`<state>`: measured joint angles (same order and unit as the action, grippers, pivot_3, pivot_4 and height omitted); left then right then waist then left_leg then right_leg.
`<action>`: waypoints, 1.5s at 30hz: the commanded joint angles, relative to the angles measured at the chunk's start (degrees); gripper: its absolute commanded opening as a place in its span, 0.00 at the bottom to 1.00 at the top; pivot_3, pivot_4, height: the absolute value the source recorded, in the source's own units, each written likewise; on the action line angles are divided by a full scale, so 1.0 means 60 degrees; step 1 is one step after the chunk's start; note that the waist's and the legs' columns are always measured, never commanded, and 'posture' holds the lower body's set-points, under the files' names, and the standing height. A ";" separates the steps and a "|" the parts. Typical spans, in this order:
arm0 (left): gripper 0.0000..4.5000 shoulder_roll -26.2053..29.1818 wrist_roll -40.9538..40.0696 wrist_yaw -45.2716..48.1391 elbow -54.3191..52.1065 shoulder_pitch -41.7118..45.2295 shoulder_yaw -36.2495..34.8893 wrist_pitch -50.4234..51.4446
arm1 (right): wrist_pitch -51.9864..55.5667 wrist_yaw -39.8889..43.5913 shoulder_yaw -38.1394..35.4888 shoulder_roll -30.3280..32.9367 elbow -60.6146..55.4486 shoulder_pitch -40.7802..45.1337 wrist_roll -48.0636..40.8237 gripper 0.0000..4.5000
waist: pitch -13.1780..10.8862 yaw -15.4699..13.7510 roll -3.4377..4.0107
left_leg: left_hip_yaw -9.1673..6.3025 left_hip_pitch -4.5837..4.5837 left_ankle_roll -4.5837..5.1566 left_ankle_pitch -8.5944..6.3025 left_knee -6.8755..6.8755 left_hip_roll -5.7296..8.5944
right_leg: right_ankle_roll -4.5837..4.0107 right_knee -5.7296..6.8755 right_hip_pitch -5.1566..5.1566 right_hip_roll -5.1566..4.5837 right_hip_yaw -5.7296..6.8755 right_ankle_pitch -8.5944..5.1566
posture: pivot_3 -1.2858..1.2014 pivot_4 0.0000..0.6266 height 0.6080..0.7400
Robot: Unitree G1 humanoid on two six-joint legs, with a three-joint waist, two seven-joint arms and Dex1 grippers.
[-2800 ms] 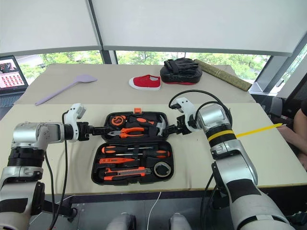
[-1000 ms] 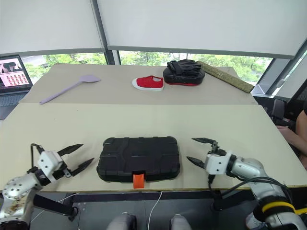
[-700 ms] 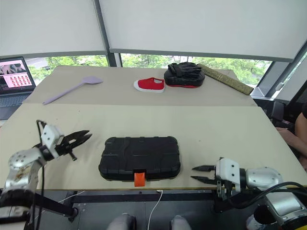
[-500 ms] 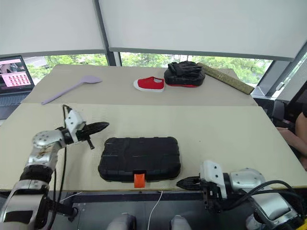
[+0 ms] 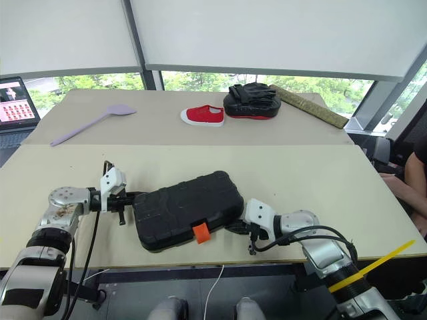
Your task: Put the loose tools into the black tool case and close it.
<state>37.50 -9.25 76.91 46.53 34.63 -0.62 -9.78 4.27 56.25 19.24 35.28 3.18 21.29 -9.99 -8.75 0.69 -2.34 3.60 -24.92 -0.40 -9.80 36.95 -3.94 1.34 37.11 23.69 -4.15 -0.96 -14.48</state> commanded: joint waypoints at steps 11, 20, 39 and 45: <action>0.00 0.0854 -0.1535 -0.2084 -0.4062 -0.2844 -0.2238 0.2055 | -0.1548 0.0218 -0.1055 -0.0879 0.2422 0.1158 0.0077 0.02 | 0.0000 0.0017 0.0002 | 0.0004 -0.0043 0.0000 0.0001 -0.0003 -0.0005 | -0.0006 0.0025 0.0065 0.0001 -0.0009 0.0005 | 0.52 0.24 1.00; 0.00 0.0810 -0.4073 -0.2177 -0.8285 -0.2050 -0.1670 0.5930 | -0.1541 0.0767 -0.2115 -0.0463 0.1237 -0.0157 -0.0796 0.02 | -0.0002 -0.0192 0.0003 | 0.0009 -0.0045 -0.0004 0.0003 -0.0001 0.0017 | 0.0006 0.0012 0.0049 -0.0026 -0.0003 0.0005 | 0.52 0.24 1.00; 0.00 -0.0969 -0.0918 -0.3287 -0.6988 -0.1992 0.2579 0.6110 | 0.0873 -0.0069 -0.1413 -0.0975 -0.2477 -0.1219 -0.1093 0.02 | 0.0137 -0.0082 0.0138 | -0.0003 0.0265 -0.0071 -0.0033 -0.0045 0.0001 | -0.0013 -0.0019 -0.0225 0.0013 -0.0044 -0.0098 | 0.52 0.24 1.00; 0.00 -0.0947 -0.0933 -0.3317 -0.6910 -0.1953 0.2384 0.6054 | 0.0758 -0.0295 -0.0569 -0.1473 -0.1132 -0.0621 -0.0118 0.02 | 0.0172 -0.0008 0.0172 | 0.0000 0.0284 -0.0054 -0.0022 -0.0061 0.0008 | -0.0015 -0.0016 -0.0236 0.0007 -0.0044 -0.0105 | 0.52 0.24 1.00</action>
<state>31.28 -17.28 57.16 0.56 25.95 11.37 24.33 9.79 55.05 15.70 27.01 -5.21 16.87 -11.82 -7.72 0.64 -1.31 3.61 -23.22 -0.65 -9.89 36.57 -3.88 1.26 37.01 22.27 -4.10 -1.22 -15.12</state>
